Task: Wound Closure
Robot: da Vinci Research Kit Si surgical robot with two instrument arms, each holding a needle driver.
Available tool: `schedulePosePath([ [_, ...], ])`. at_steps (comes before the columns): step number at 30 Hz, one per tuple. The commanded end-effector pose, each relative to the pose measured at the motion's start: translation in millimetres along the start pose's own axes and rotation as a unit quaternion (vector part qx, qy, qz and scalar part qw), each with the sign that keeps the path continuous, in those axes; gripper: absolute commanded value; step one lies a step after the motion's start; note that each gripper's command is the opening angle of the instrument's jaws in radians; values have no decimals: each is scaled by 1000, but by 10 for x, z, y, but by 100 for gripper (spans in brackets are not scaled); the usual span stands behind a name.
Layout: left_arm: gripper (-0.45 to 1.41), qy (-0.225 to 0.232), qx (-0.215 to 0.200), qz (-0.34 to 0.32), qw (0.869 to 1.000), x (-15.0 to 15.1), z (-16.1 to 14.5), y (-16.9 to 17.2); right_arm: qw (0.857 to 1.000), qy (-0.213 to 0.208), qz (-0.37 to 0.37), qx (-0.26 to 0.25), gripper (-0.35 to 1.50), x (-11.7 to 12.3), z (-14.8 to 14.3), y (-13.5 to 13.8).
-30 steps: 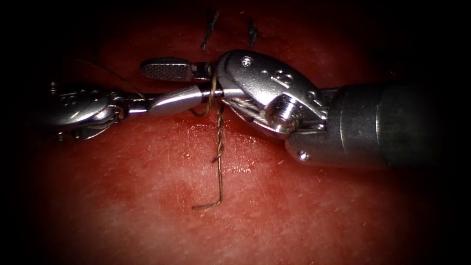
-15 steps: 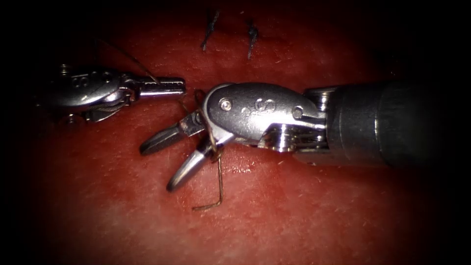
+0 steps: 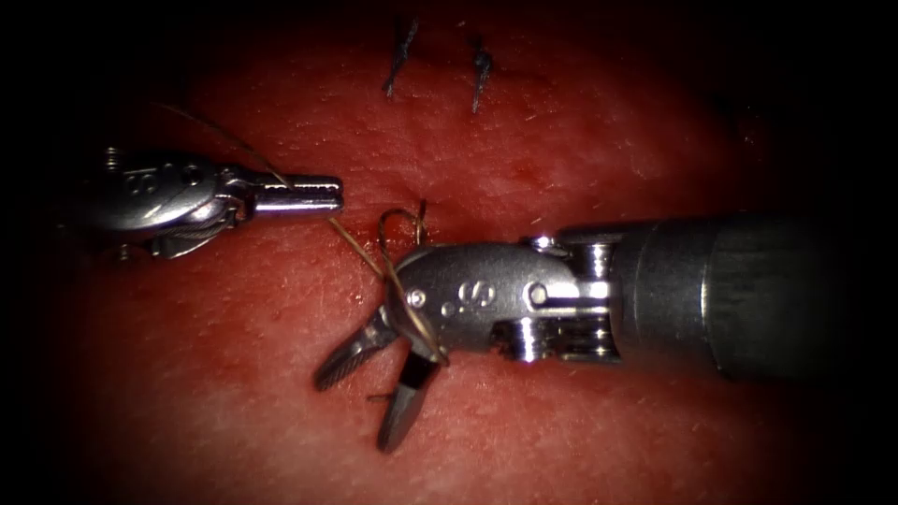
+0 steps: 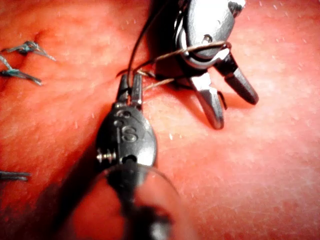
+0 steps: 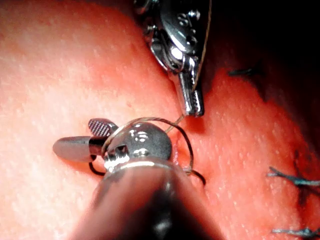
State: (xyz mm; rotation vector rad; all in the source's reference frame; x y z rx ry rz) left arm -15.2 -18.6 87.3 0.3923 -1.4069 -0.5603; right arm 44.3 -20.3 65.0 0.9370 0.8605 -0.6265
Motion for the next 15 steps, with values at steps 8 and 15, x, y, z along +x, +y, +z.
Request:
schedulePosePath([
  [8, -45, 1, -2, 2, 1000, 12, 3, -7, 998, -54, 10, -11, -3, -13, 14, 7],
  [15, -45, 2, 0, 4, 1000, 17, -4, -24, 997, -79, 10, -6, -23, -16, 26, 3],
])
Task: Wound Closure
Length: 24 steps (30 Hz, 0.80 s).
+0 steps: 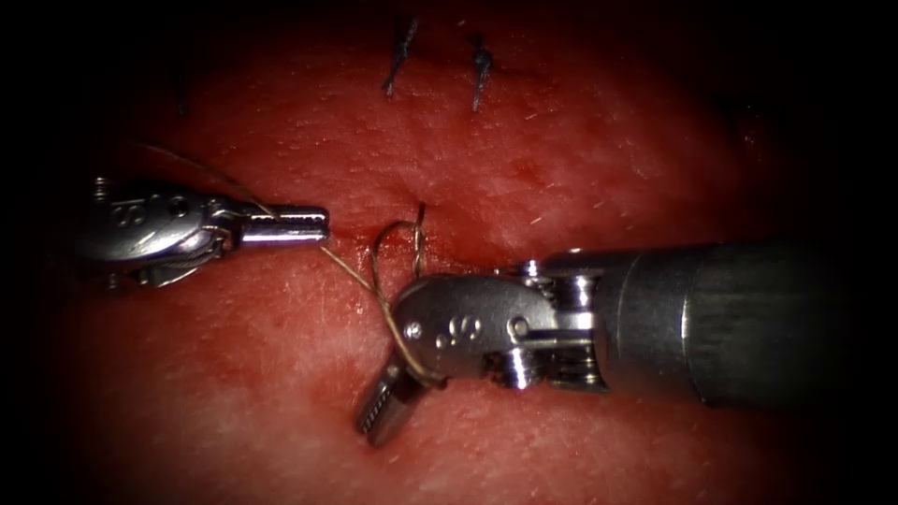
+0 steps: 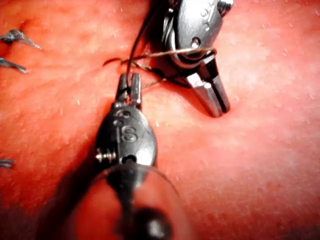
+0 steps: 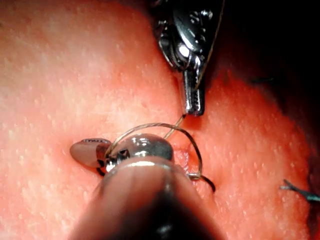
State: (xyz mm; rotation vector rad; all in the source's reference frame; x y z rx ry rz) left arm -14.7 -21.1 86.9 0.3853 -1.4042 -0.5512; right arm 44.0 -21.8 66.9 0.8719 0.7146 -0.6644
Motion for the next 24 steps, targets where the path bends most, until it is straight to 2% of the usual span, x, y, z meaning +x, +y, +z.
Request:
schedulePosePath([
  [1, -45, 0, 1, -1, 1000, 6, 4, -2, 1000, -1, -1, 1, -23, 2, 8, 5],
  [2, -45, 0, 1, -1, 1000, 5, 2, -6, 1000, -8, 0, 1, 4, 3, 9, 5],
  [3, -45, 0, 1, -1, 1000, 5, 2, -6, 1000, -8, 0, 1, 4, 3, 9, 5],
  [4, -45, 0, 2, -2, 1000, 3, 1, -8, 1000, -11, 1, -2, 15, 2, 7, 5],
  [6, -45, 0, 2, -2, 1000, 3, 2, -10, 1000, -12, 1, -1, 22, 2, 6, 5],
  [7, -45, 0, 1, -2, 1000, 3, 2, -11, 1000, -14, 1, -6, 49, 2, 7, 5],
  [8, -45, 0, 1, -2, 1000, 3, 2, -11, 1000, -14, 1, -6, 49, 2, 7, 5],
  [9, -45, 0, 1, -2, 1000, 3, 3, -12, 1000, -16, 1, -11, 79, 2, 7, 5],
  [11, -45, 0, 1, -2, 1000, 2, 4, -14, 1000, -19, 4, -23, 111, 2, 6, 8],
  [19, -45, 0, 1, -2, 1000, 2, 4, -14, 999, -19, 8, -29, 118, 2, 3, 8],
  [24, -45, 0, 1, -2, 1000, 2, 3, -14, 999, -28, 8, -26, 103, -1, 3, 7],
])
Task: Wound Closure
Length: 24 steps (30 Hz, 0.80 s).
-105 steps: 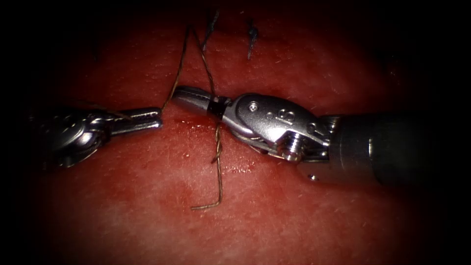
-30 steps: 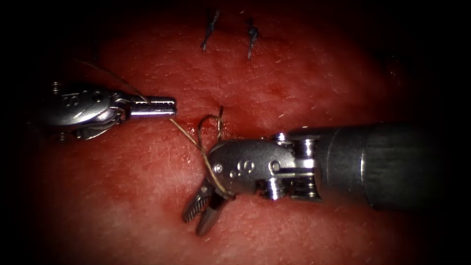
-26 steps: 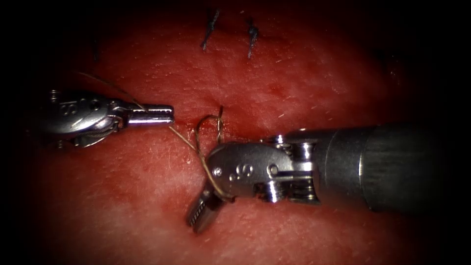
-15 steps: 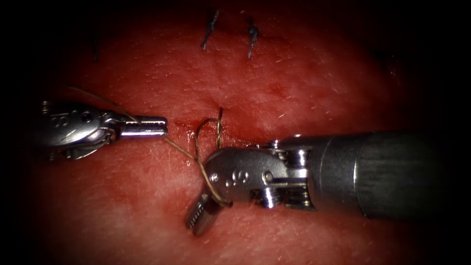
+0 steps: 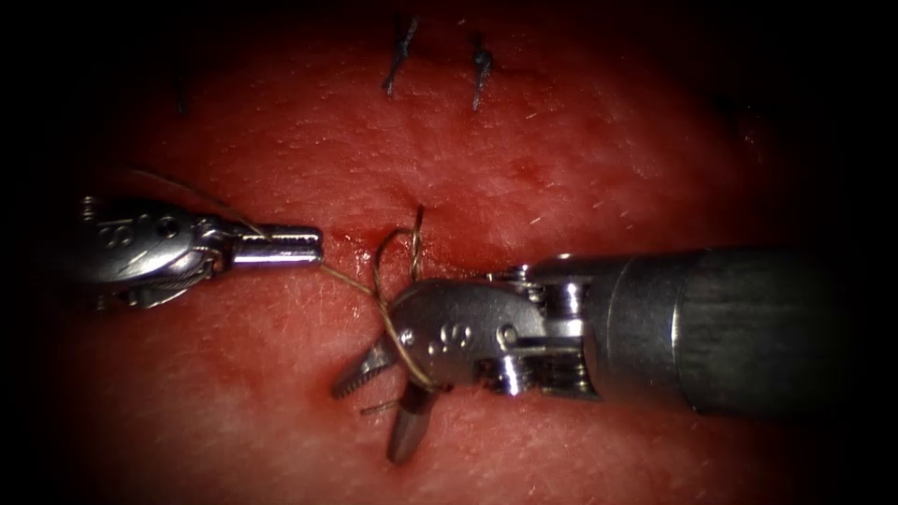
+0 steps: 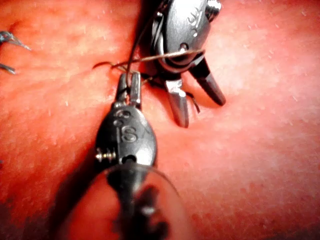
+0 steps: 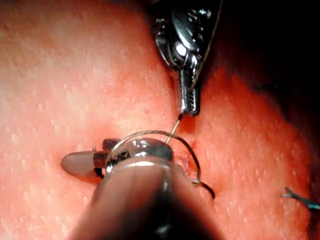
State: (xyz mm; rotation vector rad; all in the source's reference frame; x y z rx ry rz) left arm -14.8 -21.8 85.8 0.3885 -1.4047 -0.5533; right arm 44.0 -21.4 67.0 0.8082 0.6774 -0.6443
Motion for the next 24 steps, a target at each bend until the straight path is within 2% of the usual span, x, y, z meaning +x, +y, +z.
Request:
schedulePosePath([
  [1, -45, 0, 1, -1, 1000, 7, 4, -3, 1000, -8, -1, 3, 98, 0, 6, 4],
  [2, -45, 0, 1, -1, 1000, 7, 3, -3, 1000, -24, -1, 3, 88, -2, 5, 4],
  [5, -45, 0, 1, -1, 1000, 7, 3, -4, 1000, -29, 0, 4, 68, -3, 5, 4],
  [8, -45, 0, 1, -1, 1000, 7, 3, -5, 1000, -29, 0, 4, 12, -2, 5, 4],
  [9, -45, 0, 1, -1, 1000, 7, 3, -5, 1000, -31, 0, 5, -35, -2, 5, 4],
  [17, -45, 0, 2, -1, 1000, 6, 3, -15, 999, -37, 4, -31, -35, 0, -7, 11],
  [19, -45, 1, 3, 0, 1000, 6, 2, -24, 998, -36, 10, -58, -35, -1, -24, 16],
  [21, -43, 1, 3, 3, 1000, 6, 2, -33, 997, -13, 15, -72, -35, -2, -36, 18],
  [23, -43, 1, 5, 7, 1000, 8, 0, -45, 995, 29, 27, -88, -35, -4, -52, 21],
  [24, -43, 1, 5, 7, 1000, 8, 0, -45, 995, 29, 27, -88, -35, -4, -52, 21],
])
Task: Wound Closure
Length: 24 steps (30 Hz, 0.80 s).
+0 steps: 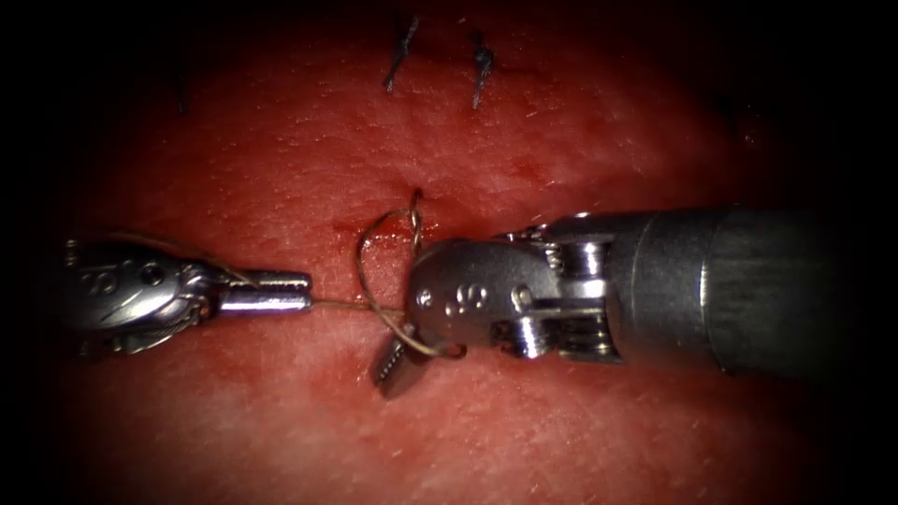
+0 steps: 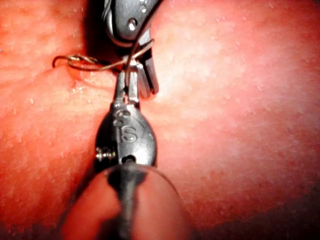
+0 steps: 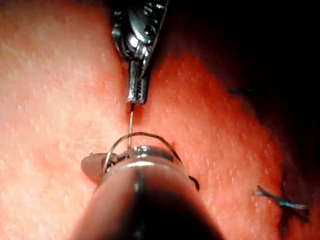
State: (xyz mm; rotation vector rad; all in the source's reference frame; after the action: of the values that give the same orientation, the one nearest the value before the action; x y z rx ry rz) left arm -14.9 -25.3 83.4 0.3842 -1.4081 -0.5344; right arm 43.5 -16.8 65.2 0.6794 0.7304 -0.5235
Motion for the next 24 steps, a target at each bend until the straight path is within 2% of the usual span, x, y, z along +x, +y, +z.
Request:
schedulePosePath([
  [1, -43, 1, 1, 2, 1000, 11, 4, -17, 998, 49, 19, -16, -35, -2, -19, 12],
  [4, -42, 6, 3, 9, 1000, 24, 5, -41, 995, 88, 37, -24, -35, -3, -37, 17],
  [8, -42, 22, 6, 17, 1000, 36, 6, -65, 991, 116, 53, -33, -35, -5, -52, 22],
  [9, -40, 28, 8, 21, 999, 43, 7, -83, 989, 129, 60, -37, -35, -7, -59, 25],
  [12, -40, 28, 10, 24, 999, 45, 9, -98, 988, 137, 64, -39, -35, -9, -63, 28],
  [18, -38, 25, 27, 25, 999, 34, 12, -154, 985, 146, 79, -45, -35, -18, -67, 33],
  [24, -38, 22, 50, 29, 998, 22, 14, -213, 984, 152, 85, -48, -35, -16, -68, 28],
])
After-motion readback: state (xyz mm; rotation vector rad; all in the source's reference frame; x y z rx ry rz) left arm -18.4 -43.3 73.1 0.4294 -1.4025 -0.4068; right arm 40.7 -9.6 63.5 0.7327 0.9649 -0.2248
